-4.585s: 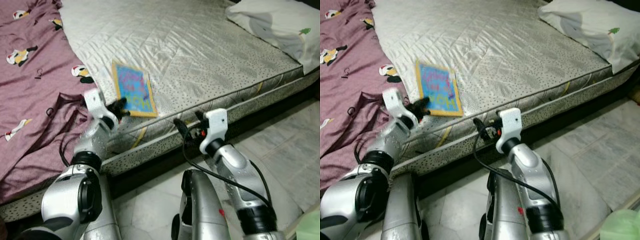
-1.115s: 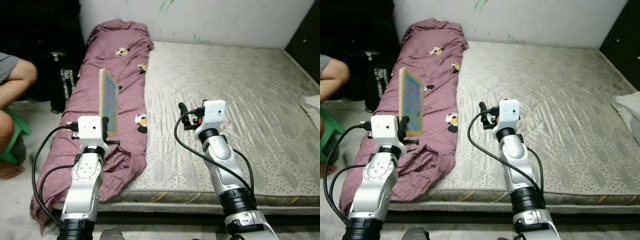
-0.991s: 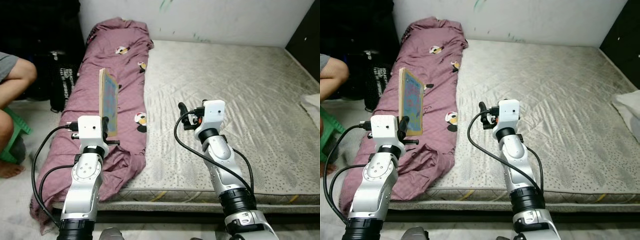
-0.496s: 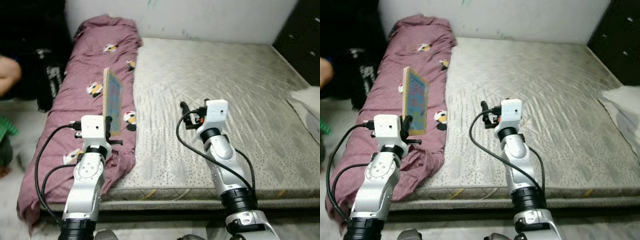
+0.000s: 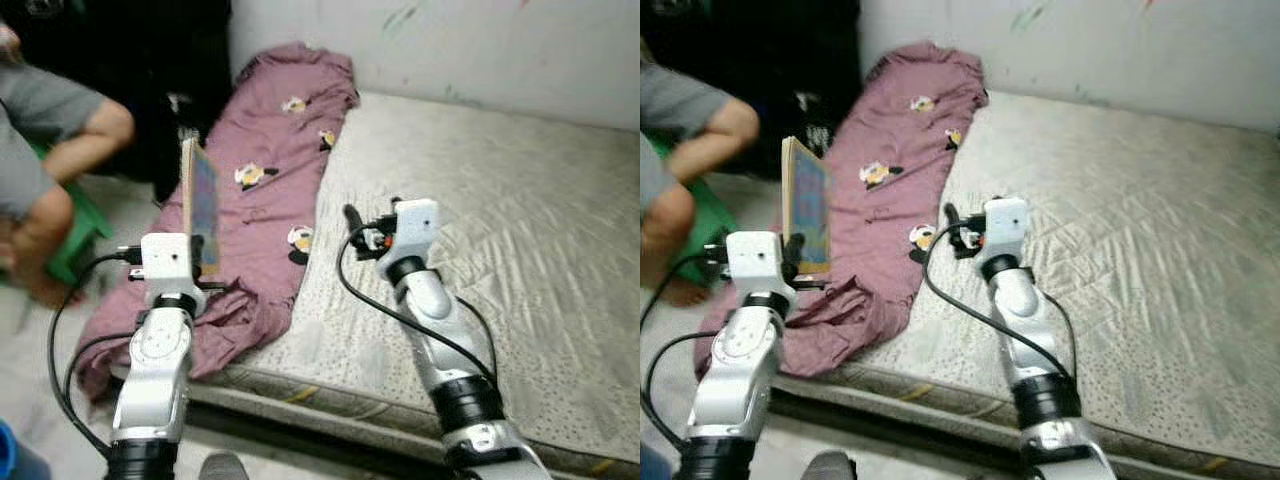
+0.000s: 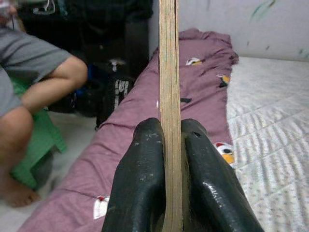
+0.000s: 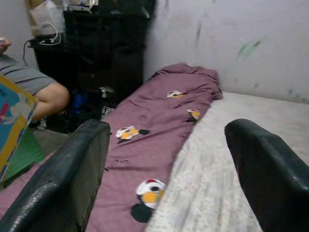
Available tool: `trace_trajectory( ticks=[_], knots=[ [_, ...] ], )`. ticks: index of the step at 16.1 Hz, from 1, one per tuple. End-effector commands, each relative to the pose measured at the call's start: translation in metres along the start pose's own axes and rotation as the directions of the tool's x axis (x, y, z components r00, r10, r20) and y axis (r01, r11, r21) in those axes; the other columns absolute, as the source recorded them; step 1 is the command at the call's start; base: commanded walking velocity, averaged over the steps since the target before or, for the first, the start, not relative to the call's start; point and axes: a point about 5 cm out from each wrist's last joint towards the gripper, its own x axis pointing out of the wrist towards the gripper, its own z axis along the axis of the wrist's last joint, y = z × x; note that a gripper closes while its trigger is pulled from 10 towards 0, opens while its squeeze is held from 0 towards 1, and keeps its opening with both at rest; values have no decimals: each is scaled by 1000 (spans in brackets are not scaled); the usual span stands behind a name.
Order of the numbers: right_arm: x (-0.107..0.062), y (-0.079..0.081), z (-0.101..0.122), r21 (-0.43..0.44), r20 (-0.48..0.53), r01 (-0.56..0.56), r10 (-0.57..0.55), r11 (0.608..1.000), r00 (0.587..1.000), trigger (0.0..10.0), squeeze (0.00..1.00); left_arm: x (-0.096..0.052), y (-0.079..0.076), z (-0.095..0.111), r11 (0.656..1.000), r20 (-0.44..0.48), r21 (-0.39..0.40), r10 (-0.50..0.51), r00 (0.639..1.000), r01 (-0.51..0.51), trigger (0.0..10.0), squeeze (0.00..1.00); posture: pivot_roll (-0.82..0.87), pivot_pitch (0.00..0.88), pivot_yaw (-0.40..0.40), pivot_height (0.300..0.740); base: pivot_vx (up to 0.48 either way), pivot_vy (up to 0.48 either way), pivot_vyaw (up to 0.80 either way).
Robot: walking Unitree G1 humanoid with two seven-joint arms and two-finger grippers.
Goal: Clean up the room
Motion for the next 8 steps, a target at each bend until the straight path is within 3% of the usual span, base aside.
trace_trajectory(
  ticks=[1, 4, 8],
  knots=[
    [-1, -8, 1, 1, 4, 26, -26, 1000, 1000, 10000, 0, 1, -11, 10, 999, 48, -3, -44, 998, 44, 10000, 0, 34, 0, -54, 740, 0, -296, 0],
    [-1, -8, 0, 1, 2, 27, -27, 1000, 1000, 10000, 0, 2, -11, 9, 999, 48, -6, -44, 998, 45, 10000, 0, 36, 0, -56, 740, 0, -298, 0],
    [-1, -10, -1, 15, -9, 43, -43, 999, 999, 10000, 0, 1, -12, 9, 998, 54, -32, -45, 998, 47, 10000, 0, 36, 0, -56, 740, 0, 0, 0]
  ],
)
